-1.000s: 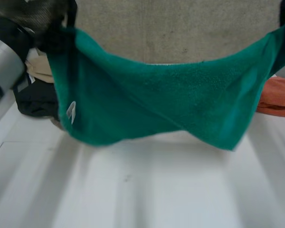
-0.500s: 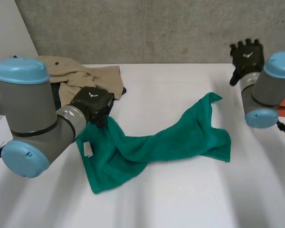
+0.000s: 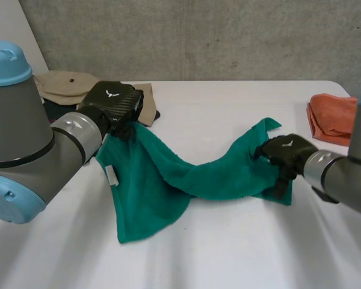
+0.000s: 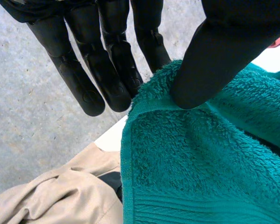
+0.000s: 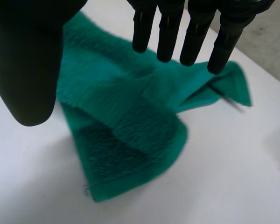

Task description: Fold the laundry.

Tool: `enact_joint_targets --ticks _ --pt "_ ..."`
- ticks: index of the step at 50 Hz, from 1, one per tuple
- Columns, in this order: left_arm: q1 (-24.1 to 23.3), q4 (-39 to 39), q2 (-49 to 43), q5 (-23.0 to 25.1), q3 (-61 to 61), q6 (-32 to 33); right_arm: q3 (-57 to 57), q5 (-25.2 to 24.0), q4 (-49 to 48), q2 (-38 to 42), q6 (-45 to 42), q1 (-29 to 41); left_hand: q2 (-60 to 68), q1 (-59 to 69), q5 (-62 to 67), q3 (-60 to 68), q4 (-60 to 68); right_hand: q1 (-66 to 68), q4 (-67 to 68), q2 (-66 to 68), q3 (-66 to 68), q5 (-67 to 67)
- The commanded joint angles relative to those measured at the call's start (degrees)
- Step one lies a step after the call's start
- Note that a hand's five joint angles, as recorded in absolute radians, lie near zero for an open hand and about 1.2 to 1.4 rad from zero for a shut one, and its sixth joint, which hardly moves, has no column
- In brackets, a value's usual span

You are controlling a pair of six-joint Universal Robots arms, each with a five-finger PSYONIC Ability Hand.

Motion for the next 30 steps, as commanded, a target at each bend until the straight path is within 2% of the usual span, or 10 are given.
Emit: enact_joint_targets --ticks 1,6,8,11,15,19,20,25,27,30 --pt "0.9 0.0 -2.5 -0.2 0.1 0.0 1.9 0.5 -9.7 5.4 -0.4 1.8 11.4 13.7 13.6 11.7 11.3 12.5 12.9 13.4 12.8 12.1" --pt "1.5 0.1 -4.4 0.0 0.3 0.4 0.2 2.3 -12.1 8.0 -0.4 2.6 11.4 13.7 13.6 11.7 11.3 30.2 30.6 31.0 30.4 29.8" --pt "1.9 0.1 -5.9 0.2 1.2 0.4 -1.6 3.3 -12.8 8.2 -0.1 2.6 11.4 13.7 13.6 11.7 11.3 55.8 56.2 56.7 56.1 55.4" --pt "2.2 0.2 -7.7 0.6 3.1 0.5 -4.3 4.5 -14.8 7.6 0.6 2.7 11.4 13.7 13.6 11.7 11.3 56.0 56.4 56.8 56.3 55.6" --pt "2.9 0.7 -10.7 1.5 10.2 2.6 -9.3 5.4 -25.0 4.8 2.1 2.4 11.4 13.7 13.6 11.7 11.3 56.0 56.4 56.8 56.3 55.6" --pt "3.6 5.8 -10.7 1.3 21.3 3.0 -13.1 5.4 -43.0 2.6 4.6 1.6 11.4 13.7 13.6 11.7 11.3 56.0 56.4 56.8 56.3 55.6" --pt "3.4 9.7 -10.0 0.8 25.3 2.4 -13.6 5.4 -51.6 2.0 6.2 1.2 11.4 13.7 13.6 11.7 11.3 56.0 56.4 56.8 56.3 55.6" --pt "2.9 21.5 -6.1 -2.1 30.3 -0.2 -14.3 5.6 -74.8 1.2 11.5 0.2 11.4 13.7 13.6 11.7 11.3 56.0 56.4 56.8 56.3 55.6" --pt "2.5 23.8 -5.2 -3.5 30.5 -0.9 -14.7 5.5 -76.5 1.2 12.7 0.2 11.4 13.7 13.6 11.7 11.3 56.0 56.4 56.8 56.3 55.6" --pt "1.1 23.4 -4.0 -5.4 29.4 -1.0 -16.2 4.8 -71.3 1.2 13.9 -0.4 11.4 13.7 13.6 11.7 11.3 56.0 56.4 56.8 56.3 55.6"
